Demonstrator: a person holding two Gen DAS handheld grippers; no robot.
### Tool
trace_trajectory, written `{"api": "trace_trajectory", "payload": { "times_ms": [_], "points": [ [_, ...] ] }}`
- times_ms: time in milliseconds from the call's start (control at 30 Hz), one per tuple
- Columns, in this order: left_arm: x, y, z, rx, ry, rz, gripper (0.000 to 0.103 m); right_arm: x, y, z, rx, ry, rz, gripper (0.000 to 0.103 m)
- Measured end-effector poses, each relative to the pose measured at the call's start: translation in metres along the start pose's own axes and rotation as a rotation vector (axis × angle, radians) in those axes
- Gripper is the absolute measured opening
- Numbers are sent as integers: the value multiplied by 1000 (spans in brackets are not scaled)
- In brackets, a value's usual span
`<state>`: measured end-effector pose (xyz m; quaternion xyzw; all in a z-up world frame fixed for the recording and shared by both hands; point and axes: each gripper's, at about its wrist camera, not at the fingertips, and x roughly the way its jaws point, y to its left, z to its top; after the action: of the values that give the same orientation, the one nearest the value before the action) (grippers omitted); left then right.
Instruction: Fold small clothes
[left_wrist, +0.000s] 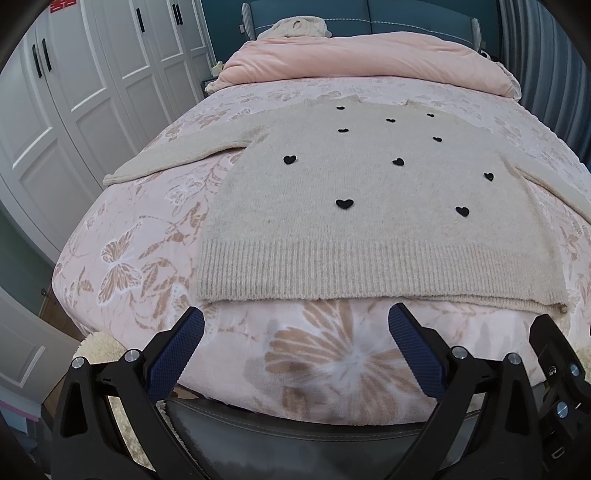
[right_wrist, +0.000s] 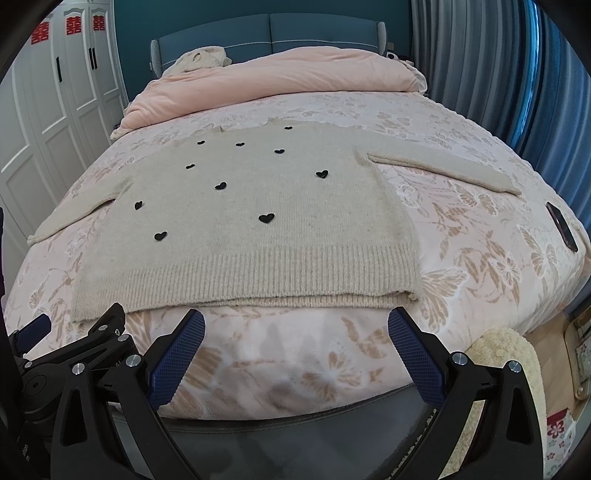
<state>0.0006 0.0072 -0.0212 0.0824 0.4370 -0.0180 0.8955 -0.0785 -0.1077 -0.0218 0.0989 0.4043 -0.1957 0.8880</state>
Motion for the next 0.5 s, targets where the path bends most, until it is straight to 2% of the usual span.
{"api": "trace_trajectory", "payload": {
  "times_ms": [200,300,367,500],
  "points": [
    [12,-5,0,4,31,2,98,15,-1,3,11,45,21,98],
    [13,-3,8,-22,18,-42,98,25,-14,12,23,47,101,98],
    [14,6,21,-87,19,-76,98,34,-33,25,63,38,136,98],
    [22,21,46,-175,22,-89,98,73,-126,70,261,37,158,98]
  ]
}}
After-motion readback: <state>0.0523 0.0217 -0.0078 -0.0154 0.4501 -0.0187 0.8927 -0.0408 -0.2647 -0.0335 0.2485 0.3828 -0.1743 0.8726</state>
